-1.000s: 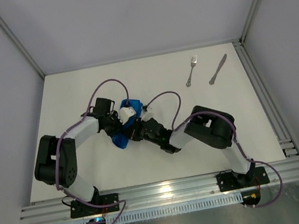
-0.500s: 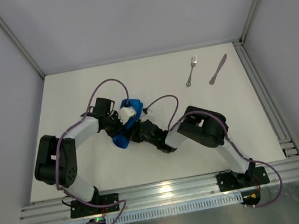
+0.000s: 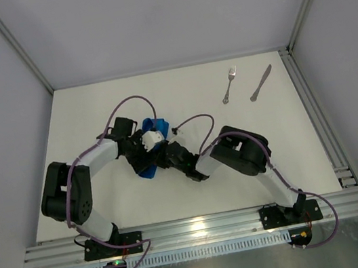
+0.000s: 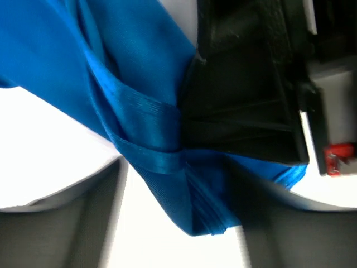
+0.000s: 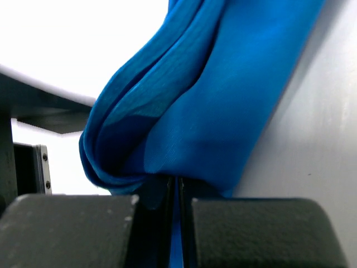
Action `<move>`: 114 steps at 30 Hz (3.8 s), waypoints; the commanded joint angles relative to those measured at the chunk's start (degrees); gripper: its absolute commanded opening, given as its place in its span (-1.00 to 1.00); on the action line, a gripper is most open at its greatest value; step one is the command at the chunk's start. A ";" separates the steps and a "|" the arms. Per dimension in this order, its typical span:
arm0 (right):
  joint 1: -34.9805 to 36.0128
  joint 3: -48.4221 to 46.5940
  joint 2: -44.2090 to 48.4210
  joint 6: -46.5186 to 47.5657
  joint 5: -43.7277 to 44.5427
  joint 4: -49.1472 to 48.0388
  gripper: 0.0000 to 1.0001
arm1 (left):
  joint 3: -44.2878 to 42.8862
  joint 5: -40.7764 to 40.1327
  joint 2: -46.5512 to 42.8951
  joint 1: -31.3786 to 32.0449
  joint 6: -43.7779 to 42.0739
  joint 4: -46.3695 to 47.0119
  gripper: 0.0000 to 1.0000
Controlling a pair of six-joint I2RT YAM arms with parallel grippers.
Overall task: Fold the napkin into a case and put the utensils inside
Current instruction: Stuff the top corner of the smaller-rectangle-folded napkin into the folded napkin.
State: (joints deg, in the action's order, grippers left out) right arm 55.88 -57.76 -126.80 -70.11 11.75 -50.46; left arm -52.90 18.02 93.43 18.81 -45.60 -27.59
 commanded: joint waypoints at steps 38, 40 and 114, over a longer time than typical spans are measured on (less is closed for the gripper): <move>-2.53 -0.78 -3.63 -4.95 1.00 0.71 -0.88 | -13.81 8.44 2.19 -8.88 6.58 -8.89 -0.10; -2.61 -0.87 -3.63 -4.87 0.91 0.80 -0.88 | -12.75 6.60 3.25 -8.00 6.14 -7.48 -0.10; -16.68 -34.36 -0.55 44.00 -20.46 43.25 -0.81 | 1.93 -14.07 4.92 12.39 -13.02 -1.50 0.01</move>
State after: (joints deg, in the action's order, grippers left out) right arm 38.89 -92.60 -129.62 -26.39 -10.81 -5.76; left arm -53.36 3.36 94.39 31.11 -58.98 -23.75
